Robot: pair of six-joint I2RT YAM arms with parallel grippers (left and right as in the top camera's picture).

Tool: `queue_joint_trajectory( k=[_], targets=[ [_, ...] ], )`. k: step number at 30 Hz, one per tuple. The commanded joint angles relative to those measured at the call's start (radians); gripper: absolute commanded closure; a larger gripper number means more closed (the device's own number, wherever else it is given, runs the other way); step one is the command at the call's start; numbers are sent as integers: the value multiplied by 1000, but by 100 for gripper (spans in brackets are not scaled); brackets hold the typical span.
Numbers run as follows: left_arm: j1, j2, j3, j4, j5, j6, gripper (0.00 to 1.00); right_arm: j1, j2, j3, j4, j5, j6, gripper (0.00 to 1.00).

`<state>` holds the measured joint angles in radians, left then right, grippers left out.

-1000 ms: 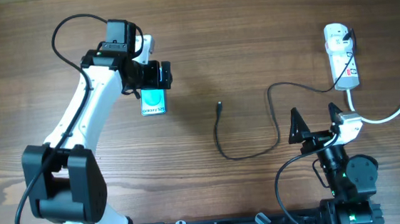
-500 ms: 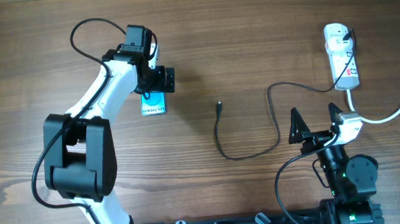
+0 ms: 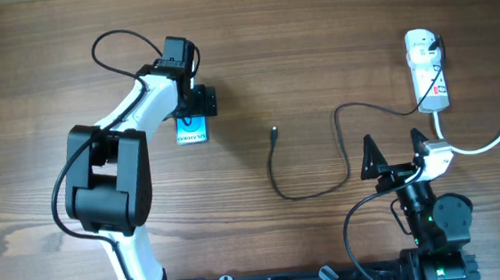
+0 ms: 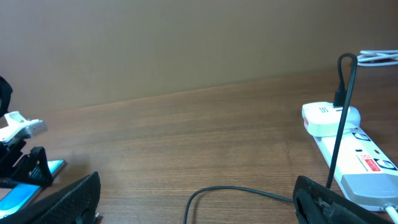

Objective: Plug charger to phone and switch on socket
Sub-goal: 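Reach the left gripper to the Galaxy S25 phone and grasp its top, then lift the phone upright with the left gripper, bottom edge facing right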

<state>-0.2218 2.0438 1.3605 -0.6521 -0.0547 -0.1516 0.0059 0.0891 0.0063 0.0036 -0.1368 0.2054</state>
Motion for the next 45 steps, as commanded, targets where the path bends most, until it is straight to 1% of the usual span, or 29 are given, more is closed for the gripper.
queue_joint_trajectory(
  k=[1, 5, 11, 16, 19, 22, 28, 32, 33, 34, 40, 43, 45],
  targets=[
    [-3, 4, -23, -11, 2, -14, 8, 4, -3, -1, 4, 10, 6, 0],
    [-4, 4, -23, -48, 24, -14, 15, 4, -3, -1, 4, 10, 6, 0],
    [-4, 4, -23, -51, 27, -19, 25, 4, -3, -1, 4, 10, 6, 0],
    [-3, 2, -19, -53, 27, -21, 25, 4, -3, -1, 4, 10, 6, 0],
    [-3, -25, 13, -79, 27, -22, 26, 4, -3, -1, 4, 10, 6, 0],
    [-3, -86, 50, -103, 27, -21, 26, 4, -3, -1, 4, 11, 6, 0],
    [-3, -227, 61, -106, 27, -27, 26, 4, -3, -1, 4, 11, 6, 0],
    [-3, -334, 61, -119, 47, -143, 27, 4, -3, -1, 4, 11, 6, 0],
    [-3, -356, 61, -124, 66, -178, 29, 4, -3, -1, 4, 11, 6, 0],
    [-3, -383, 61, -137, 112, -275, 33, 4, -3, -1, 4, 10, 6, 0],
    [-3, -395, 61, -156, 304, -377, 34, 4, -3, -1, 4, 10, 6, 0],
    [-3, -395, 61, -160, 390, -389, 34, 4, -3, -1, 4, 10, 6, 0],
    [-3, -395, 61, -175, 429, -423, 34, 4, -3, -1, 4, 10, 6, 0]
  ],
)
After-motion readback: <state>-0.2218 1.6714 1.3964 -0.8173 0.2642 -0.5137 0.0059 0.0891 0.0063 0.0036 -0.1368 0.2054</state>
